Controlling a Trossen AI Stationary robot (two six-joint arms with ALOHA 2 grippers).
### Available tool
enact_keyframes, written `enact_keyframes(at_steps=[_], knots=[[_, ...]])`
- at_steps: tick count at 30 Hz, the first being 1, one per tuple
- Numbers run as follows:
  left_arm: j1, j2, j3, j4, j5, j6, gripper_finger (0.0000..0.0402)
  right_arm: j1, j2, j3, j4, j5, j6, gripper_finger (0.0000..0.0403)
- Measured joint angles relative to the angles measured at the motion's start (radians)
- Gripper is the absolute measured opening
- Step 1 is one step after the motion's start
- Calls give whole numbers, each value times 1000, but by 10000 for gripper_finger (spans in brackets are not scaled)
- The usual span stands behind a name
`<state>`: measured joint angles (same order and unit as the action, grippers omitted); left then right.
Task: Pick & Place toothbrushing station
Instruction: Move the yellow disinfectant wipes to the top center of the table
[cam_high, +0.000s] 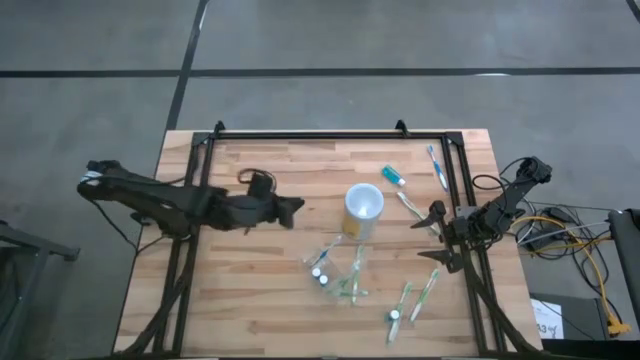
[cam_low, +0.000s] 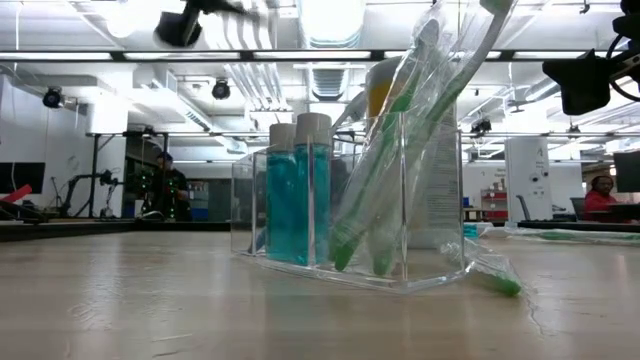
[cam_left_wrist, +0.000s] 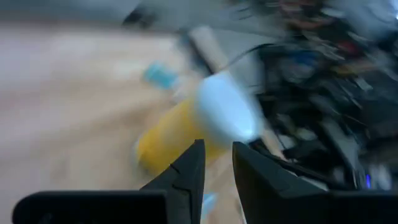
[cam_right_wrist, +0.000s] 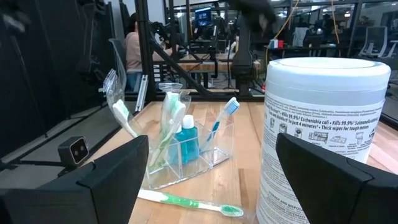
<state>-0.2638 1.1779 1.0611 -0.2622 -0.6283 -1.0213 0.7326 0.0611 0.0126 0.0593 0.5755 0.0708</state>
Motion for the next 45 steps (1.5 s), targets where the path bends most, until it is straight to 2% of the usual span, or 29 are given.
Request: enact_keyframes(at_steps=[3,5,8,15,17,20,24,27,31,36,42,45], knots=[[-39,-63,0,105,-4,418,85,0,0,0,0,0,0,346],[-64,-104,0,135,23,616,85,0,0,0,0,0,0,348],[-85,-159,0,127,77,724,85,0,0,0,0,0,0,350],[-85,-277,-2,58,296,923,85,0,0,0,0,0,0,345],[-86,-300,-4,33,331,935,85,0,0,0,0,0,0,347],[-86,-334,-29,30,332,936,85,0,0,0,0,0,0,350],[-89,-391,-110,45,347,944,85,0,0,0,0,0,0,348],[-89,-437,-210,185,377,1011,85,0,0,0,0,0,0,345],[-89,-512,-391,481,447,1107,85,0,0,0,0,0,0,347],[-89,-585,-626,743,458,1094,85,0,0,0,0,0,0,349],[-89,-663,-818,909,459,1025,85,0,0,0,0,0,0,345],[-89,-704,-878,927,459,984,85,0,1,0,0,0,0,348]])
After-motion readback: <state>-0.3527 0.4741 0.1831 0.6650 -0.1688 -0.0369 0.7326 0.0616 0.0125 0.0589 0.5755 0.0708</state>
